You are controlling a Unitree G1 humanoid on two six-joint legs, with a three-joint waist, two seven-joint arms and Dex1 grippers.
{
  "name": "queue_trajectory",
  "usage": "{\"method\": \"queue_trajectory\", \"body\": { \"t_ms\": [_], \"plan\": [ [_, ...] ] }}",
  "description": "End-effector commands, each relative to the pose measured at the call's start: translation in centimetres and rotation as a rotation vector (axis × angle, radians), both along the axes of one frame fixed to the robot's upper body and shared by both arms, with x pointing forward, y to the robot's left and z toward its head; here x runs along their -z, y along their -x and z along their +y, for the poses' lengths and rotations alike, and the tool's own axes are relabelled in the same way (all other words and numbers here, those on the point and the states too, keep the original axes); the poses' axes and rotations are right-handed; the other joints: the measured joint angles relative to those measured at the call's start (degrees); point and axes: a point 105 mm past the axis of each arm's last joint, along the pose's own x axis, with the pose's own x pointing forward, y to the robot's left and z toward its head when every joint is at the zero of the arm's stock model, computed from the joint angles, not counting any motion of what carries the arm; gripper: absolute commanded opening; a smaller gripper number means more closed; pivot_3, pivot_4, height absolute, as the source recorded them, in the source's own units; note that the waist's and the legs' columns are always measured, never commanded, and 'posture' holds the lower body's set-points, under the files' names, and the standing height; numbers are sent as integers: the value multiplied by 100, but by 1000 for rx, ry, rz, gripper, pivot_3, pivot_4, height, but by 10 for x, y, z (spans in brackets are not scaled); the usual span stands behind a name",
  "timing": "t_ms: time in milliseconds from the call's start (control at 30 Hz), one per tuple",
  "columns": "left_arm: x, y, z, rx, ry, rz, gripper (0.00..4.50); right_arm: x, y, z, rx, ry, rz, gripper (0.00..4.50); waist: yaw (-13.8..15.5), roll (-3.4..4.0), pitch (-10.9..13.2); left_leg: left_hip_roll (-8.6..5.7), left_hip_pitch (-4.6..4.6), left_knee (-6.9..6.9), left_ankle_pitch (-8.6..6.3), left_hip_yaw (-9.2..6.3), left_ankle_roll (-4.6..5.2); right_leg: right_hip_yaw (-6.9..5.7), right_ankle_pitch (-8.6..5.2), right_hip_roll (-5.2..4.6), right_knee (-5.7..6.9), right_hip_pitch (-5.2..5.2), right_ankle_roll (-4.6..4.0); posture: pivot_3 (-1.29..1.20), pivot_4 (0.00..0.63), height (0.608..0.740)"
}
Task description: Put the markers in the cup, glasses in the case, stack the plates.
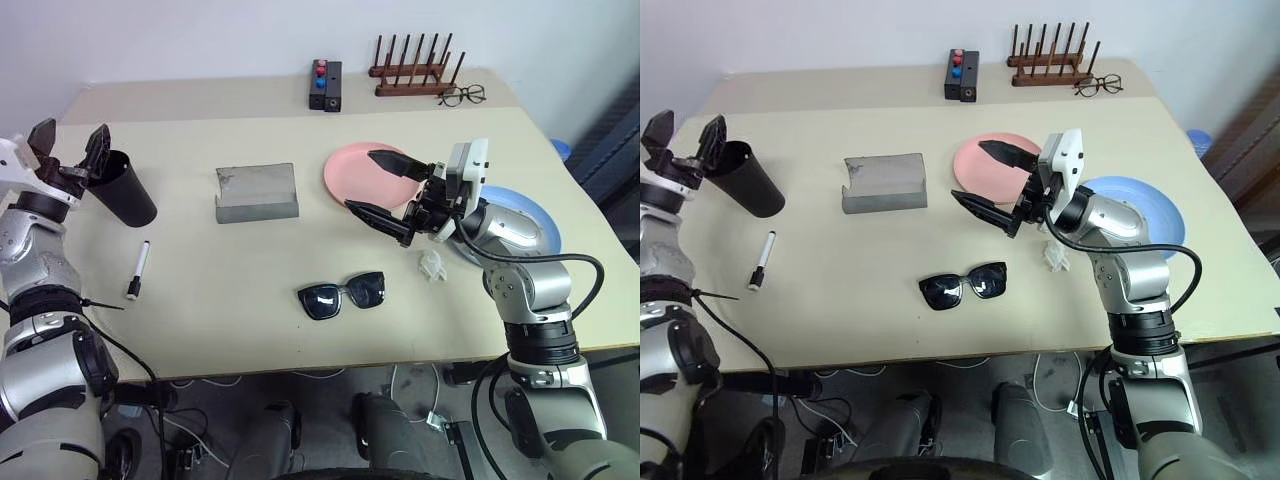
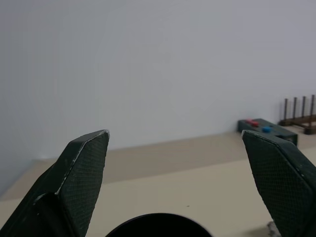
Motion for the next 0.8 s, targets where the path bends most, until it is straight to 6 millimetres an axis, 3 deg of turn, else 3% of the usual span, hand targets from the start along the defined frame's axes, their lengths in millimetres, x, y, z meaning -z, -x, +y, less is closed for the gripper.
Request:
{"method": "queue_trajectory", "body": {
  "t_ms": [33, 267, 333, 433, 533, 633, 800],
  "plan": [
    [-33, 14, -33, 185, -33, 79, 4444, -12, 4, -2, -12, -4, -54, 4500, -16, 0, 0, 2, -5, 0, -1, -1, 2, 2, 0, 0, 0, -2, 0, 0, 150, 740],
    [-29, 43, -63, 214, -4, 485, 4444, -11, 14, -2, -115, 16, -26, 4500, -20, 2, 1, 4, -12, 2, -15, -3, 27, 5, 0, 4, 3, -12, 0, 0, 150, 740],
    [-16, 50, -68, 157, -33, 584, 4444, -14, 20, 0, -159, 21, -37, 4500, -13, 4, 1, 3, -6, 2, -16, -2, 28, 5, 0, 4, 6, -9, 0, 0, 150, 740],
    [0, 54, -54, -32, -3, 661, 4444, -17, 30, 4, -235, 27, -40, 4500, 0, 5, 2, 3, -2, 1, -16, -3, 27, 7, 0, 4, 8, -6, -1, 0, 150, 740],
    [32, 61, -36, -186, -22, 845, 4444, -11, 41, 11, -295, 57, -46, 4500, -6, 4, 2, 5, 0, 0, -2, -3, 2, 7, -1, 6, 9, -6, -1, 0, 150, 740],
    [55, 65, -37, -168, 58, 983, 4444, -3, 46, 15, -332, 97, -40, 4500, 9, 3, 1, 4, 1, -2, -2, -2, 2, 7, -1, 8, 9, -6, -1, 0, 150, 740],
    [91, 62, -25, -252, 19, 1133, 4444, 2, 44, 18, -323, 106, -34, 4500, 34, 2, 1, -2, 3, 0, 2, -2, -6, 7, -1, 1, 9, -2, -1, 0, 150, 740]
  ]
}}
